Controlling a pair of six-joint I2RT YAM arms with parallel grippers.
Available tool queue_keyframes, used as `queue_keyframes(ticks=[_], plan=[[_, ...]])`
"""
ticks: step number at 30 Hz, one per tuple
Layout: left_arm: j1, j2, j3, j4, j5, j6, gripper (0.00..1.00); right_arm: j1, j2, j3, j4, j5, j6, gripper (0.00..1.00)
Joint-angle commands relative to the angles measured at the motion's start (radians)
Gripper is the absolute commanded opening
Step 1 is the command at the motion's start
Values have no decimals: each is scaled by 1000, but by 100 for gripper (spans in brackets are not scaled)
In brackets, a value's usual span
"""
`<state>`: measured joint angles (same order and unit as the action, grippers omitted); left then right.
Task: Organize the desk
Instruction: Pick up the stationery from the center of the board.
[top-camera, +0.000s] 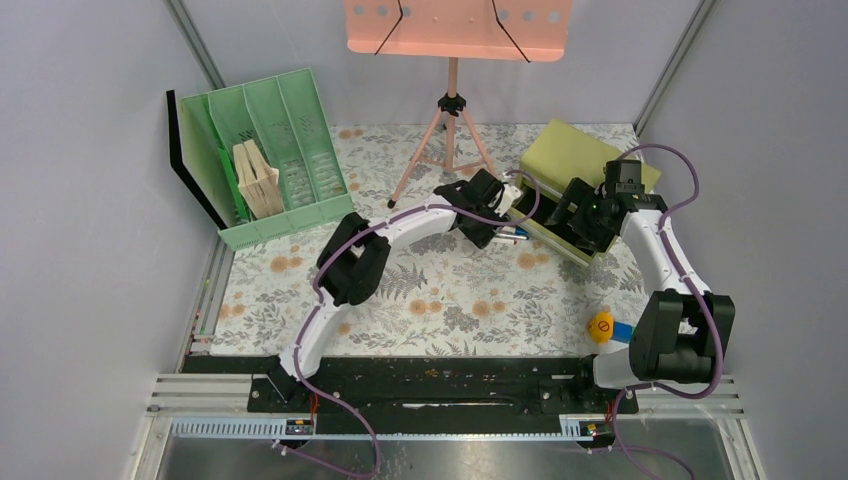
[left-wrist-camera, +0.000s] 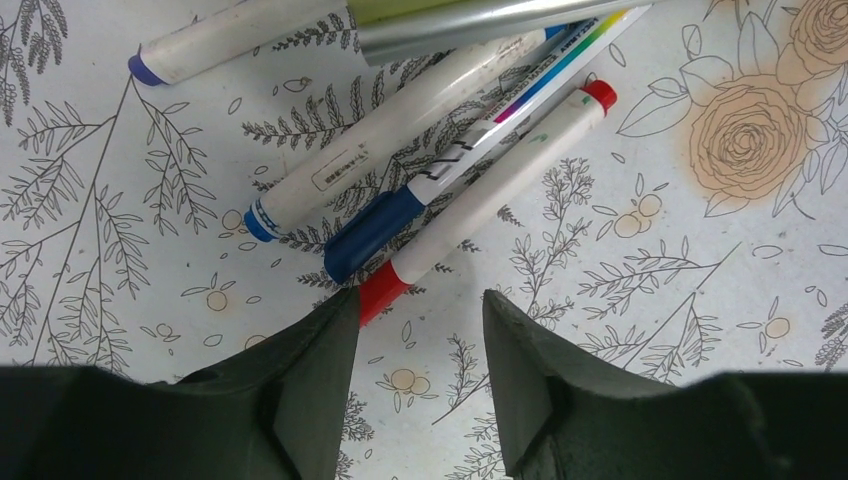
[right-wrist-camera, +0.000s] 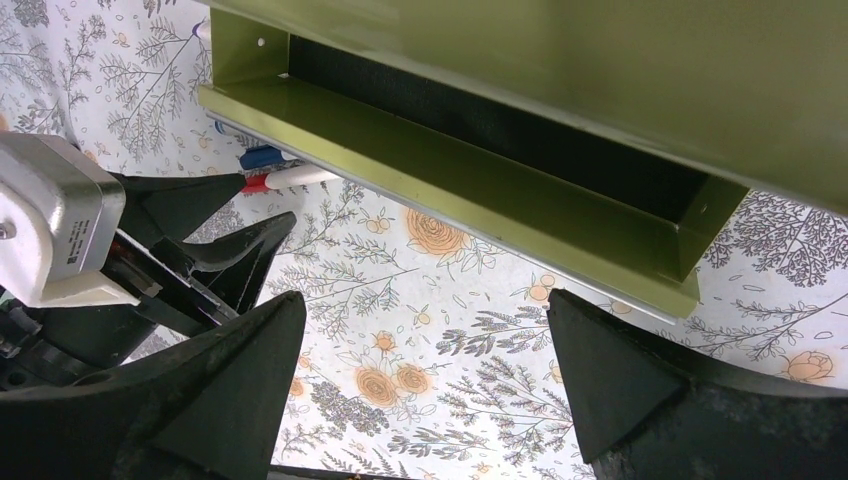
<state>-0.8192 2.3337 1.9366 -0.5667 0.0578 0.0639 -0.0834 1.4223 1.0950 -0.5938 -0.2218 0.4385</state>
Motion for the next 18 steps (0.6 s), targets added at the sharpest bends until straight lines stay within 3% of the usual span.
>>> queue_keyframes(ticks=[1, 8, 18], plan=[[-1, 4, 9, -5, 19, -15, 49, -7, -12, 37, -12, 11, -9, 99], [-2, 21, 13, -67, 17, -3, 46, -9, 4, 48, -12, -11, -7, 99], [-53, -66, -160, -21, -54, 114, 14, -9, -2, 58, -24, -31, -14, 99]])
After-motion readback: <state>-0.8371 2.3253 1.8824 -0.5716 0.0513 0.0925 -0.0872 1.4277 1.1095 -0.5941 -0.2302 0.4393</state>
